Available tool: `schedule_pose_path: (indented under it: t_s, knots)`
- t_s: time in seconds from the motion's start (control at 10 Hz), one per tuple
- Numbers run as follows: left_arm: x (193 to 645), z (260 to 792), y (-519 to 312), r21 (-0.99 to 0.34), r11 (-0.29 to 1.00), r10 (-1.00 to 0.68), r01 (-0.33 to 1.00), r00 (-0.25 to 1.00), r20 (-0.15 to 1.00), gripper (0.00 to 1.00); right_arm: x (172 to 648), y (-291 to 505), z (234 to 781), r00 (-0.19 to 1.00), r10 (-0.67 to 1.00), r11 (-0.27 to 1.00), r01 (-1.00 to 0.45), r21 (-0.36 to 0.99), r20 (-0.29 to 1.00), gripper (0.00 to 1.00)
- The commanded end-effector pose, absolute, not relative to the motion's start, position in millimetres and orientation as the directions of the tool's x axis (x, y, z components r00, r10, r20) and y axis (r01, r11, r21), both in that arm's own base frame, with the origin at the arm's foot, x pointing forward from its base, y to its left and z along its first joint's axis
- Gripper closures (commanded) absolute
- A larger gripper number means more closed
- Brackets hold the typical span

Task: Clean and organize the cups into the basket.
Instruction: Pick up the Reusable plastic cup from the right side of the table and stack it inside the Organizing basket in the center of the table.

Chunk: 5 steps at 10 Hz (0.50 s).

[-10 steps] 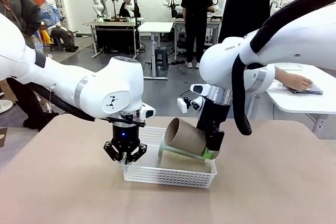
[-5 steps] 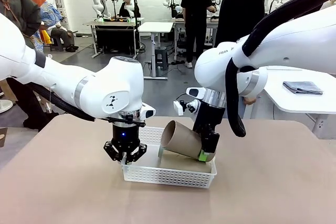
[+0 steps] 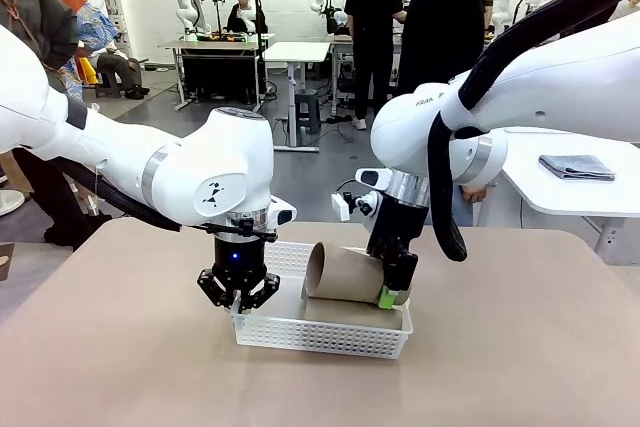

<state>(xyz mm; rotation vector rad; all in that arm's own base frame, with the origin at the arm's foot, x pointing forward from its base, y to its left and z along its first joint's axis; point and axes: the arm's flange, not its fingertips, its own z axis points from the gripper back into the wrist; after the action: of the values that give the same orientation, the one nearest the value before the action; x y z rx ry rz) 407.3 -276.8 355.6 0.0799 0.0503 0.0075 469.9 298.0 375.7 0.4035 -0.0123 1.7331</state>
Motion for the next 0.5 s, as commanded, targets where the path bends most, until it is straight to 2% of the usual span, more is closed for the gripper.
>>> schedule_pose_path:
  t_s: [0.0,0.4]
  knots:
    - [407,354,-277,0.084,0.996,0.008,-0.003,0.999,-0.051,1.00,473,300,375,-0.154,0.938,-0.226,-0.951,0.209,0.311,0.00]
    - [407,354,-277,0.084,0.996,0.008,-0.003,0.999,-0.051,1.00,471,283,388,-0.146,0.923,-0.220,-0.959,0.177,0.355,0.00]
